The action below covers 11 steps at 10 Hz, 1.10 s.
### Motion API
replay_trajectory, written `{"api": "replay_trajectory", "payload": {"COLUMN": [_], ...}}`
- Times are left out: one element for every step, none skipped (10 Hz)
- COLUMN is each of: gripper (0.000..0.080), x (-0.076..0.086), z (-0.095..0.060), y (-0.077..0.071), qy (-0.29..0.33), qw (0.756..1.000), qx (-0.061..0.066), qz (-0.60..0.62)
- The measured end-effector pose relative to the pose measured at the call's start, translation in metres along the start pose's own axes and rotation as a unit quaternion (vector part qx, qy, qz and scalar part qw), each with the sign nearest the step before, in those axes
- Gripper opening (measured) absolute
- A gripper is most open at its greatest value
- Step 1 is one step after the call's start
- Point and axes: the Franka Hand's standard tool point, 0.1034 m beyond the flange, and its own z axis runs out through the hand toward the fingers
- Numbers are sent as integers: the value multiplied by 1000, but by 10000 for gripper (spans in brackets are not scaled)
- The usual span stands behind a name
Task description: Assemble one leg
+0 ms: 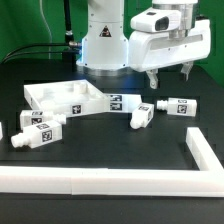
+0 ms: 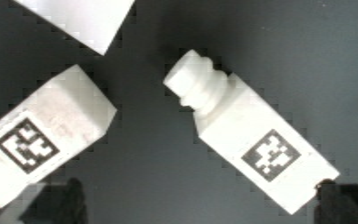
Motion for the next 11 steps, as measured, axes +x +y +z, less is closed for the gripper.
{"api": "replay_trajectory", "payload": {"gripper": [649, 649, 649, 649, 649, 649, 649, 649, 649, 649, 649], "x": [-1, -3, -7, -17, -13, -23, -26, -23, -25, -23, -11], "z": [1, 4, 10, 15, 18, 24, 24, 24, 27, 38, 42], "y": [2, 13, 31, 49, 63, 67, 63, 64, 64, 71, 78], "qy": [-1, -6, -16, -59, -36, -11, -25, -23, -27, -42, -52], "qw": [1000, 999, 996, 985, 989, 992, 990, 991, 990, 976, 968], "qx": [0, 0, -1, 18, 11, 1, 7, 7, 8, 17, 25], "qz": [2, 47, 90, 162, 145, 128, 135, 134, 139, 211, 244]}}
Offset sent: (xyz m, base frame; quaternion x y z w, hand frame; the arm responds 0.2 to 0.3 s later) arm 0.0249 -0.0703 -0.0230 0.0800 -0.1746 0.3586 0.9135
